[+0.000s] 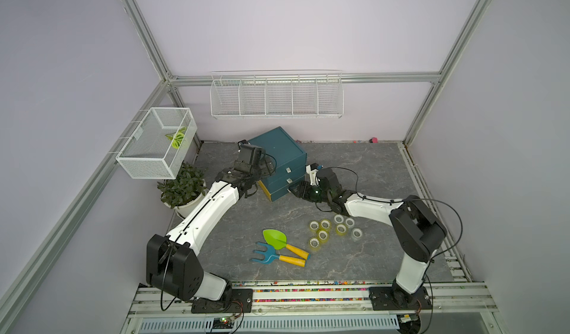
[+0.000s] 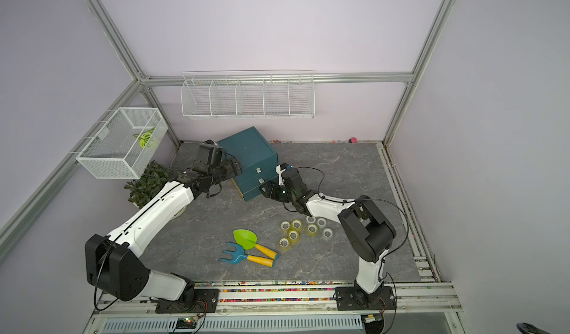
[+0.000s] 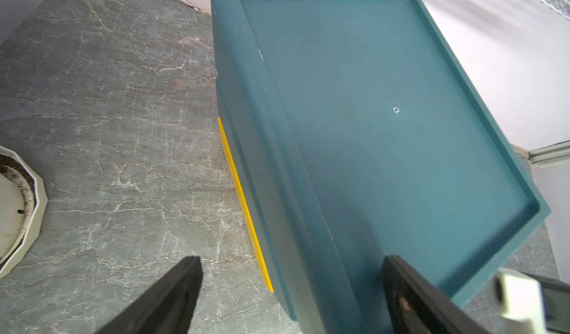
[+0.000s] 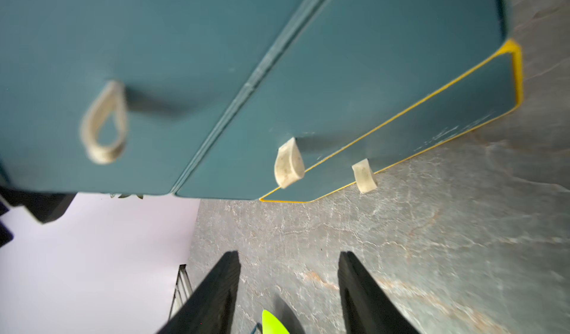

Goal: Place the transparent tape into the drawer according to color
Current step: Open the drawer in the storage box.

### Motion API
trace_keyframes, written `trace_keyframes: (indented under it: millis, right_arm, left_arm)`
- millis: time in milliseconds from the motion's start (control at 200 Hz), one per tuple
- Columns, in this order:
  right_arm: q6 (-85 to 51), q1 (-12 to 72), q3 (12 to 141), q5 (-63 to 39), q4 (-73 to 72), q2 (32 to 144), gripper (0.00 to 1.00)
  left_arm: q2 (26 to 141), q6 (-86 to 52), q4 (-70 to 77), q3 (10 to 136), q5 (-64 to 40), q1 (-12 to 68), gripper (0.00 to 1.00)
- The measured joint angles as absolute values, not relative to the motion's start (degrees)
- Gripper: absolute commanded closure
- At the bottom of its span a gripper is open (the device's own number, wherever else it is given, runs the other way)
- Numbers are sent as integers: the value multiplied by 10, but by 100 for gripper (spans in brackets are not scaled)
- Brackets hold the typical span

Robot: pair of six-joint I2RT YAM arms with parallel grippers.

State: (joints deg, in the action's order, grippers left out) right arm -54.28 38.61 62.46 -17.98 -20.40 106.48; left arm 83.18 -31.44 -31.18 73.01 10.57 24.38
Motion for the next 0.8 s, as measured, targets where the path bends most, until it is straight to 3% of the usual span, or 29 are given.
trace_keyframes:
  millis: [465, 710, 800]
  right_arm:
    - [-611, 369, 638, -183, -296, 1107, 48]
    - [-637, 361, 654, -188, -320, 1145, 62]
    - [-639, 361, 658, -192, -321, 1146, 73]
  left_arm:
    - [831, -312, -306, 728, 104, 244, 5]
    - [831, -311, -305, 727, 104, 244, 5]
    - [831, -311, -305, 727, 103, 244, 5]
